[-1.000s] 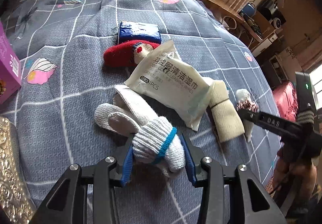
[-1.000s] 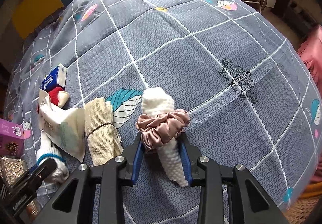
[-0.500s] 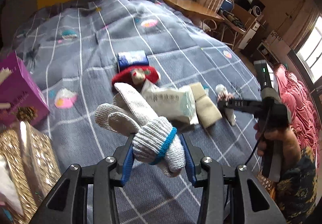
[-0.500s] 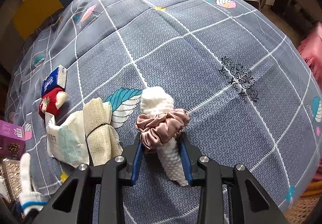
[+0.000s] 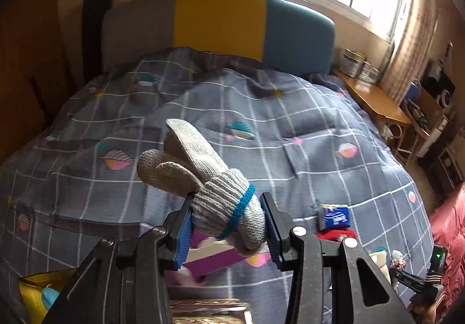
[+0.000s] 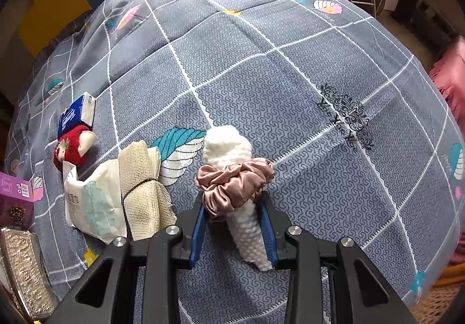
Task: Organize soft objects
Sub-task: 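Carry the white knit glove into the gold tray and open the left gripper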
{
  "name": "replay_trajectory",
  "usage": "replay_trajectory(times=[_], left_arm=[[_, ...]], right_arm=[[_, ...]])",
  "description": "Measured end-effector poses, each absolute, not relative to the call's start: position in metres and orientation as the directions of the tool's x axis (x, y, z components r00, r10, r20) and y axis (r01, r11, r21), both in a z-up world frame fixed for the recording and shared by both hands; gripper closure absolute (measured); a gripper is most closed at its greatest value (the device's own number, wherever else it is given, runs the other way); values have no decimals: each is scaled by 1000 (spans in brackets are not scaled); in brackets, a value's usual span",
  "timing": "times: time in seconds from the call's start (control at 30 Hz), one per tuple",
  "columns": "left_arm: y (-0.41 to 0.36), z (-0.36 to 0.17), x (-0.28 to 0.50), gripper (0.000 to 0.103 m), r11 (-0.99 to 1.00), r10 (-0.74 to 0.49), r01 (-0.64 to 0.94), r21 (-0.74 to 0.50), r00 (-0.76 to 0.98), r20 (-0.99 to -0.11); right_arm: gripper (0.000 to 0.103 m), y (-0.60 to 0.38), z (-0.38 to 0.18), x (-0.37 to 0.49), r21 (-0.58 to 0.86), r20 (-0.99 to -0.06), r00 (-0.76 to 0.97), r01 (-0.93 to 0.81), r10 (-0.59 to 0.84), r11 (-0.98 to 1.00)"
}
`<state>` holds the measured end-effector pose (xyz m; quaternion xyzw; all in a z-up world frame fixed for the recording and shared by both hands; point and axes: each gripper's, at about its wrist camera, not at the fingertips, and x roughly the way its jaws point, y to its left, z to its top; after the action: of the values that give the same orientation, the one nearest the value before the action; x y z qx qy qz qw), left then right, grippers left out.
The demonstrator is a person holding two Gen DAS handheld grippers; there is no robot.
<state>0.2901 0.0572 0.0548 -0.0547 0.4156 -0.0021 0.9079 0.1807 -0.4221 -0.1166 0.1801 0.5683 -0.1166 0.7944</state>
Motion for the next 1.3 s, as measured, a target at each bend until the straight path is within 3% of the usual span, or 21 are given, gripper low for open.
replay_trajectory(times=[0.17, 0.43, 0.93, 1.3], left_arm=[[141, 33, 247, 60, 979, 32, -176, -106, 644, -764], [227, 8, 139, 60, 943, 57, -285, -170, 644, -763], [249, -54, -6, 60, 892, 73, -390, -229, 624, -778], [251, -87, -28, 56, 886, 132, -436, -155, 559, -818]], right_arm=[[67, -419, -118, 184, 142, -946, 325, 384, 11, 912], [68, -416, -118, 185, 119, -947, 321, 375, -8, 919], [72, -394, -119, 190, -81, -931, 320, 285, -175, 955], [73, -389, -119, 188, -130, -924, 316, 268, -214, 955]])
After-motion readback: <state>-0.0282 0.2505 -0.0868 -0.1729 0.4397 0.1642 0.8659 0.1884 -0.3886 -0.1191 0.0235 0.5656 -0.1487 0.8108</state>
